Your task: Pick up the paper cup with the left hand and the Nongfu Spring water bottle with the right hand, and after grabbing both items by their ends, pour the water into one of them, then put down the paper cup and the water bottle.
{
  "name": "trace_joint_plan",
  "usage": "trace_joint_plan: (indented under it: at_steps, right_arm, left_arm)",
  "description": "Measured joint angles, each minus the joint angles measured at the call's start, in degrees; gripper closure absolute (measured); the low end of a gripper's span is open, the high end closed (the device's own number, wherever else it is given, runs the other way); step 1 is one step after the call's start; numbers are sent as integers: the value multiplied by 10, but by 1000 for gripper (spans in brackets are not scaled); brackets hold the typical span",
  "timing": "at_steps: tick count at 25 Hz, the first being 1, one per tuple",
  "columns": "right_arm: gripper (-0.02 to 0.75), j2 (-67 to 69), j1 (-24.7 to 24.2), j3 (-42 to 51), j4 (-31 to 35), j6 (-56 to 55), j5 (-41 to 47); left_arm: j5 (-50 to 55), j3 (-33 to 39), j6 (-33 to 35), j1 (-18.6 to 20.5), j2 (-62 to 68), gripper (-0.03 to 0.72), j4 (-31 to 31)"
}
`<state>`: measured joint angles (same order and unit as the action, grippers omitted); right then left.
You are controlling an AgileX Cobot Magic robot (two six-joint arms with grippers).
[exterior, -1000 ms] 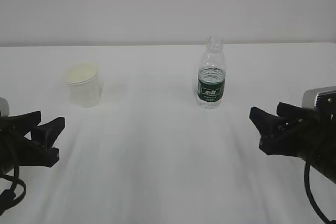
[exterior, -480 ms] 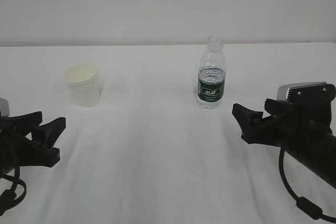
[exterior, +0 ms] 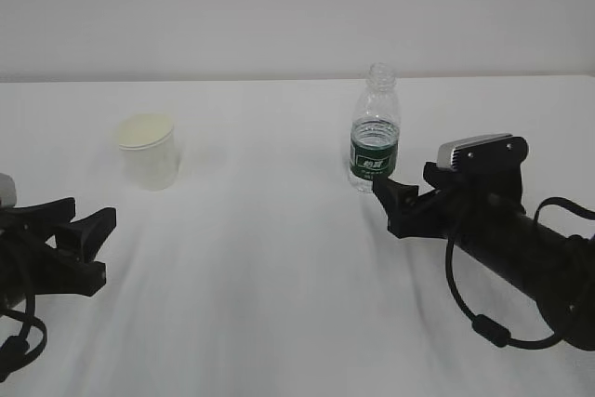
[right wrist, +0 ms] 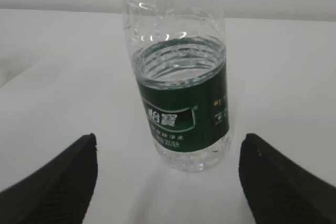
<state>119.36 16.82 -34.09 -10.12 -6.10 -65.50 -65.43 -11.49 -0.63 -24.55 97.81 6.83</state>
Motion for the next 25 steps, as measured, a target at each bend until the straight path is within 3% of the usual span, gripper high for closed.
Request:
trace_joint_plan:
  at_steps: [25]
  right_arm:
    - [66, 106, 0, -135, -6, 20, -1]
  left_arm:
    - [-1, 0, -1, 0, 0, 332, 0]
